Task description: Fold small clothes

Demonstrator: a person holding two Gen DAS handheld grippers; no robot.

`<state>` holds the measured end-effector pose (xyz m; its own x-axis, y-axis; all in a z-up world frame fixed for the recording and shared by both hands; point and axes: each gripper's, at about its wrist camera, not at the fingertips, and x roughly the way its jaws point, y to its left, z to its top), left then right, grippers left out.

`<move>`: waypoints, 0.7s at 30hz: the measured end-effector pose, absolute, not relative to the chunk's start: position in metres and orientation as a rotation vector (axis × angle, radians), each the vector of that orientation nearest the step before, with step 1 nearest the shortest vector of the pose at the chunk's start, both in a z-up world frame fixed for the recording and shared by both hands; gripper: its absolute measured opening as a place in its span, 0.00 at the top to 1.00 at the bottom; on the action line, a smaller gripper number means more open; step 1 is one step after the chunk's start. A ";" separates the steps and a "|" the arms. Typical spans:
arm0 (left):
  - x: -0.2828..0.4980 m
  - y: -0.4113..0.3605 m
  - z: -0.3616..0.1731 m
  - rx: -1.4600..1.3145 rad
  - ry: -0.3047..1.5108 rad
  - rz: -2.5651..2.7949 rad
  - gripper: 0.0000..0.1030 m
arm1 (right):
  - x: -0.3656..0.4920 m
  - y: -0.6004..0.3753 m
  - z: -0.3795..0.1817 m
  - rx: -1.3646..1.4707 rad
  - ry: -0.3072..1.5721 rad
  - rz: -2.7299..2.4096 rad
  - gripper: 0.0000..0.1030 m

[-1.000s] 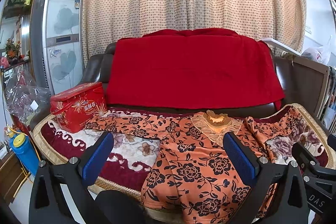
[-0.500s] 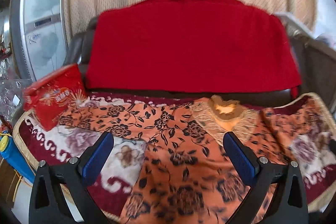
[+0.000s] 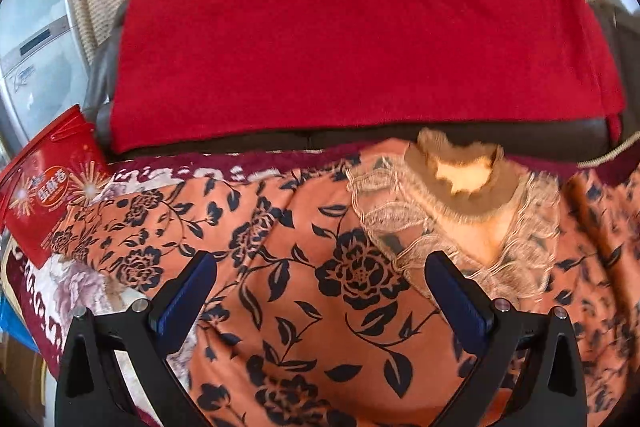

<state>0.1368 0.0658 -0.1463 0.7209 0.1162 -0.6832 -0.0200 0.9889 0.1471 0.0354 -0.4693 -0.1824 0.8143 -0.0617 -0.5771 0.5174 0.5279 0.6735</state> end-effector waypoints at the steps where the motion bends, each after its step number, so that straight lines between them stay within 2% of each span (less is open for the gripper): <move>1: 0.138 0.066 -0.149 0.143 0.761 0.074 0.00 | 0.047 -0.475 -0.187 0.970 0.534 -0.386 0.20; 4: 0.140 0.065 -0.155 0.184 0.749 0.074 0.00 | 0.071 -0.492 -0.198 0.977 0.537 -0.428 0.28; 8: 0.143 0.067 -0.158 0.181 0.743 0.068 0.00 | 0.094 -0.496 -0.191 0.941 0.496 -0.431 0.29; 11: 0.145 0.066 -0.160 0.190 0.738 0.068 0.00 | 0.112 -0.492 -0.186 0.846 0.492 -0.459 0.41; 12: 0.146 0.065 -0.162 0.193 0.737 0.068 0.00 | 0.116 -0.493 -0.188 0.837 0.492 -0.465 0.52; 13: 0.146 0.065 -0.163 0.194 0.736 0.068 0.00 | 0.120 -0.495 -0.190 0.831 0.494 -0.461 0.77; 15: 0.146 0.065 -0.164 0.195 0.735 0.068 0.00 | 0.128 -0.500 -0.196 0.832 0.519 -0.472 0.90; 18: 0.145 0.068 -0.159 0.180 0.723 0.070 0.00 | 0.125 -0.497 -0.194 0.878 0.488 -0.441 0.93; 21: 0.147 0.075 -0.155 0.163 0.712 0.079 0.00 | 0.126 -0.469 -0.161 0.839 0.454 -0.314 0.93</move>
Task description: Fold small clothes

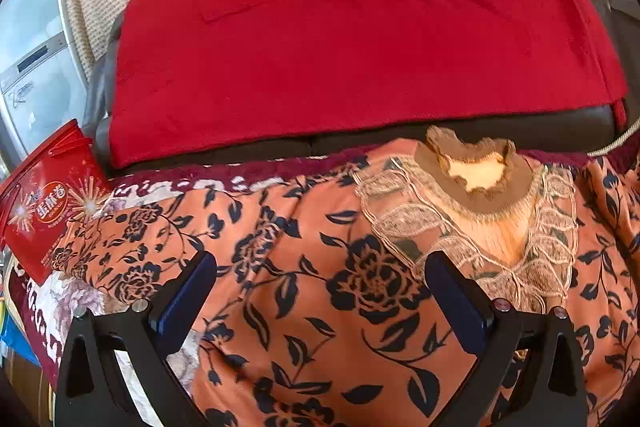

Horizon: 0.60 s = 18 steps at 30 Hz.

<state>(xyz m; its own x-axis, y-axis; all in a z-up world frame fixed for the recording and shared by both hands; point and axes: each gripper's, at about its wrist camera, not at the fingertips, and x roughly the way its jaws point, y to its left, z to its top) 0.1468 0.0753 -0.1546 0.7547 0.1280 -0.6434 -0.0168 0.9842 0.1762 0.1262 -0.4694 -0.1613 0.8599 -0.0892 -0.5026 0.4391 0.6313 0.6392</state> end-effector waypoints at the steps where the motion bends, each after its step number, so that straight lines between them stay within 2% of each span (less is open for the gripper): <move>1: 0.148 0.079 -0.152 0.155 0.709 0.089 0.00 | 0.128 -0.454 -0.147 0.820 0.437 -0.255 0.93; 5: 0.151 0.096 -0.146 0.116 0.715 0.109 0.00 | 0.134 -0.386 -0.103 0.818 0.400 -0.014 0.93; 9: 0.149 0.114 -0.139 0.081 0.713 0.116 0.00 | 0.148 -0.302 -0.088 0.797 0.450 0.174 0.93; 14: 0.145 0.141 -0.132 0.023 0.716 0.106 0.00 | 0.175 -0.195 -0.114 0.785 0.595 0.364 0.92; 18: 0.142 0.162 -0.128 -0.003 0.703 0.131 0.00 | 0.194 -0.121 -0.152 0.742 0.805 0.438 0.85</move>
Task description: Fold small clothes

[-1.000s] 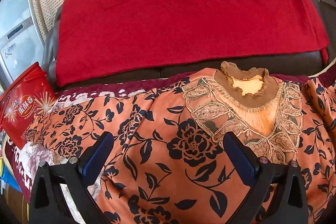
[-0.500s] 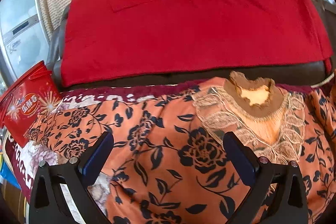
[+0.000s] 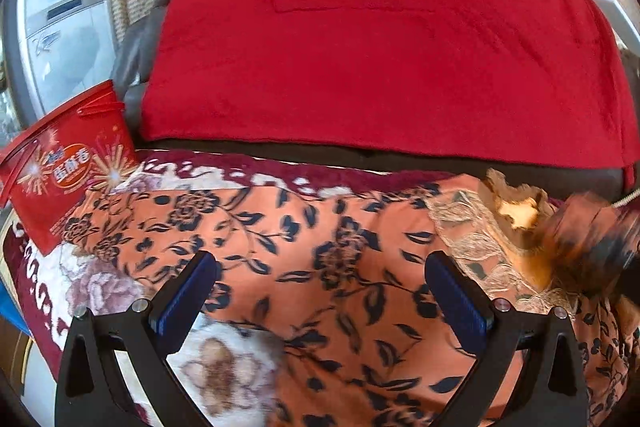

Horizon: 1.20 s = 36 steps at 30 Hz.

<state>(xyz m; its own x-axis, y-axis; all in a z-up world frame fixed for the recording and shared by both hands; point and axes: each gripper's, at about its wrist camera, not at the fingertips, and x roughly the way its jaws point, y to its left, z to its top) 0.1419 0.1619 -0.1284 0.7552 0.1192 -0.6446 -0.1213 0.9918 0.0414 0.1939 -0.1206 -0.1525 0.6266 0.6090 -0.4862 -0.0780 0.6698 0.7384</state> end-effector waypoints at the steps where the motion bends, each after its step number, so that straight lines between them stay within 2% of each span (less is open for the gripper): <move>1: 0.141 0.168 -0.128 -0.009 0.701 0.135 0.00 | 0.198 -0.108 -0.162 0.741 0.853 0.454 0.79; 2: 0.141 0.172 -0.128 -0.012 0.701 0.138 0.00 | 0.200 -0.094 -0.173 0.745 0.917 0.469 0.73; 4: 0.141 0.179 -0.128 -0.020 0.705 0.134 0.00 | 0.184 -0.075 -0.200 0.757 1.010 0.485 0.23; 5: 0.141 0.181 -0.128 -0.023 0.708 0.125 0.00 | 0.178 -0.070 -0.206 0.785 1.023 0.506 0.20; 9: 0.138 0.173 -0.128 -0.024 0.712 0.070 0.00 | 0.147 -0.078 -0.207 0.859 1.006 0.548 0.20; 16: 0.146 0.141 -0.144 -0.089 0.829 -0.170 0.00 | 0.106 -0.174 -0.160 0.867 0.605 0.335 0.22; 19: 0.153 0.126 -0.156 -0.134 0.903 -0.270 0.02 | 0.103 -0.198 -0.155 0.947 0.510 0.278 0.22; 22: 0.156 0.109 -0.168 -0.162 0.970 -0.370 0.16 | 0.099 -0.221 -0.153 0.983 0.448 0.221 0.22; 24: 0.158 0.097 -0.177 -0.178 1.000 -0.413 0.20 | 0.095 -0.226 -0.152 0.974 0.448 0.184 0.22; 25: 0.160 0.094 -0.180 -0.181 1.011 -0.418 0.27 | 0.090 -0.235 -0.151 0.970 0.449 0.179 0.22; 26: 0.163 0.090 -0.186 -0.188 1.031 -0.428 0.39 | 0.088 -0.237 -0.149 0.959 0.448 0.168 0.22; 30: 0.169 0.090 -0.192 -0.242 1.036 -0.422 0.65 | 0.071 -0.257 -0.132 0.949 0.414 0.108 0.22; 32: 0.171 0.092 -0.188 -0.241 1.014 -0.407 0.91 | 0.071 -0.273 -0.130 0.969 0.407 0.076 0.22; 36: 0.170 0.105 -0.168 -0.279 0.929 -0.419 0.93 | 0.077 -0.290 -0.144 1.040 0.436 0.063 0.22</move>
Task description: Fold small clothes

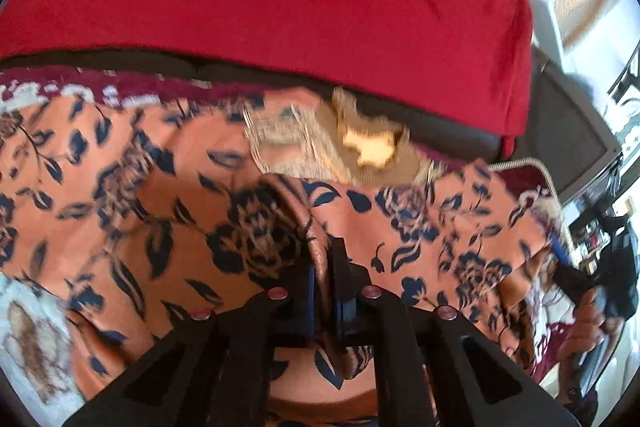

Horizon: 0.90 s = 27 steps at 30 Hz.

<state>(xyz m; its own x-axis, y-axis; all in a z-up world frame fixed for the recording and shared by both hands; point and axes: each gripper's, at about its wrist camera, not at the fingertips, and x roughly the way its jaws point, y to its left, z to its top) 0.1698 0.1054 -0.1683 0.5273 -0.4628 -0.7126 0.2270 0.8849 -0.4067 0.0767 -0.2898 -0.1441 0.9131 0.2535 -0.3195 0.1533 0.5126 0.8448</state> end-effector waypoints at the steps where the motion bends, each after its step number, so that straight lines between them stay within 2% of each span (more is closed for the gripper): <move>1: 0.170 0.112 -0.162 -0.272 0.909 -0.408 0.93 | 0.080 -0.289 -0.149 1.061 0.449 0.074 0.22; 9: 0.169 0.172 -0.132 -0.204 0.773 -0.184 0.94 | 0.105 -0.239 -0.159 0.994 0.552 0.152 0.22; 15: 0.186 0.202 -0.150 -0.212 0.923 -0.107 0.91 | 0.129 -0.191 -0.167 0.869 0.676 0.233 0.22; 16: 0.187 0.207 -0.150 -0.212 0.929 -0.092 0.89 | 0.136 -0.182 -0.174 0.839 0.740 0.232 0.22; 18: 0.184 0.225 -0.144 -0.217 0.912 -0.046 0.74 | 0.147 -0.171 -0.189 0.797 0.851 0.198 0.22; 20: 0.174 0.260 -0.132 -0.253 0.853 0.035 0.39 | 0.149 -0.166 -0.194 0.780 0.876 0.184 0.23; 23: 0.152 0.321 -0.116 -0.348 0.781 0.205 0.35 | 0.141 -0.166 -0.183 0.777 0.819 0.185 0.22; 27: 0.125 0.402 -0.124 -0.549 0.752 0.389 0.32 | 0.126 -0.164 -0.167 0.774 0.707 0.217 0.21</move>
<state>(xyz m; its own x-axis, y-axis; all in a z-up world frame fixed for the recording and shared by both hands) 0.1254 0.4019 -0.1235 0.6711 0.1364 -0.7287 -0.5155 0.7923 -0.3264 0.1264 -0.1640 -0.1672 0.7516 0.4267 -0.5031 0.0703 0.7064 0.7043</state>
